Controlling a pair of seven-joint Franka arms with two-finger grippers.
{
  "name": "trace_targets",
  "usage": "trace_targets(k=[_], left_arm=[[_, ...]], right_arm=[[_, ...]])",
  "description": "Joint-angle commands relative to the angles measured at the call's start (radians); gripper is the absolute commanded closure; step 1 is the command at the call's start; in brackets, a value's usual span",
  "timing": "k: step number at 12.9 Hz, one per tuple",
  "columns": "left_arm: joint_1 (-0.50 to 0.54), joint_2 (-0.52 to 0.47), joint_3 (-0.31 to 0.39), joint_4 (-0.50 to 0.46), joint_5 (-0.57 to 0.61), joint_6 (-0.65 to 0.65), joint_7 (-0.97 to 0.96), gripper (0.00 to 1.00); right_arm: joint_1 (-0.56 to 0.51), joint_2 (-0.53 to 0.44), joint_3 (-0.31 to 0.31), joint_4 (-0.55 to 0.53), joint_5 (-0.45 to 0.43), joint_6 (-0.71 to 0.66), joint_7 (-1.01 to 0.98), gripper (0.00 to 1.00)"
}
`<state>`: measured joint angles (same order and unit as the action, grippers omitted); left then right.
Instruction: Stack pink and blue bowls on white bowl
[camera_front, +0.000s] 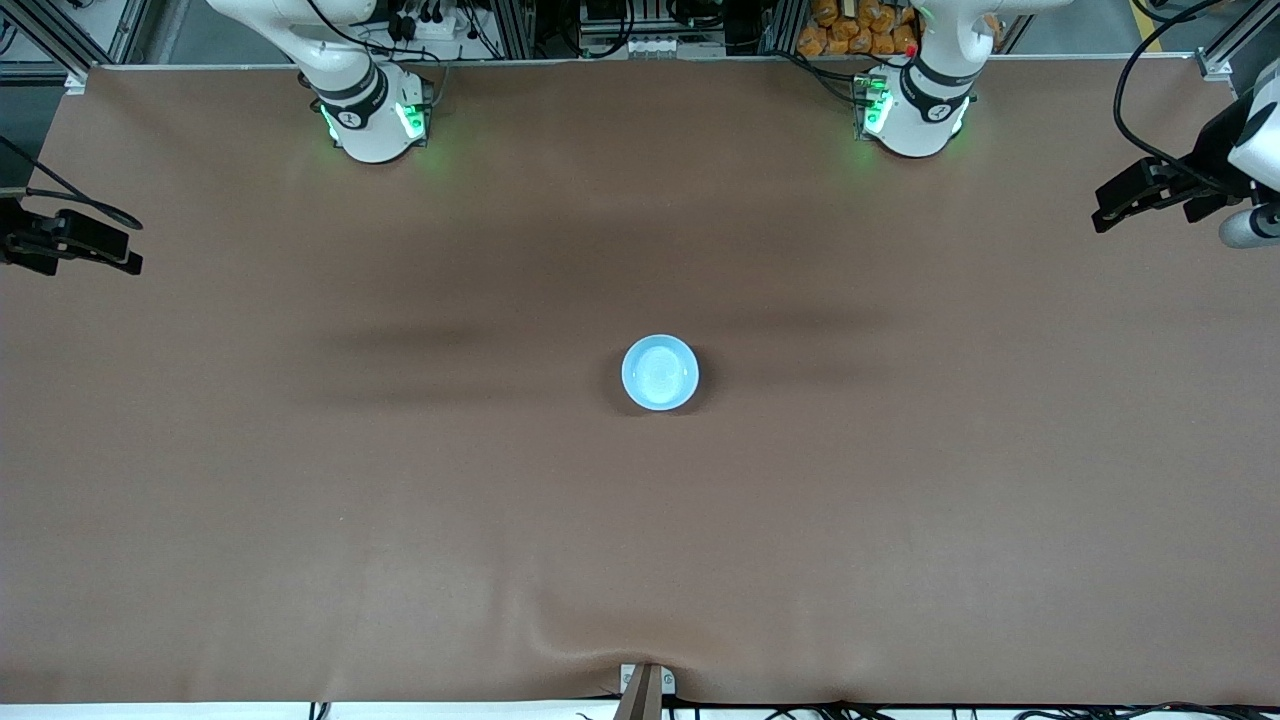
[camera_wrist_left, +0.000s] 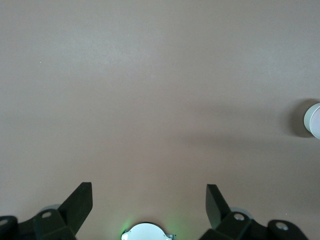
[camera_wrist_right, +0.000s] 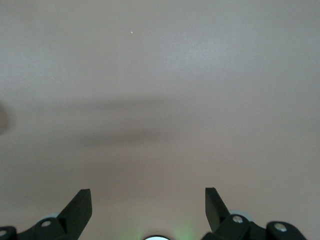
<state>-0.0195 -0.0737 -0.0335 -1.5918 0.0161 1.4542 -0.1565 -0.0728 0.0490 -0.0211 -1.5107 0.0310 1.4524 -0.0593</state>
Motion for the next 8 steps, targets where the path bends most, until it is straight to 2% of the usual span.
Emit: trace_targets(k=[1,8], left_arm=[[0.006,-0.005,0.001,0.024,-0.008,-0.011,0.011,0.0],[0.0,-0.005,-0.003,0.032,-0.007,-0.012,0.003,0.0]], right_arm=[[0.008,-0.008,0.007,0.006,0.004,0.002,0.042,0.0],[0.011,-0.008,0.007,0.004,0.003,0.0,0.044,0.0]])
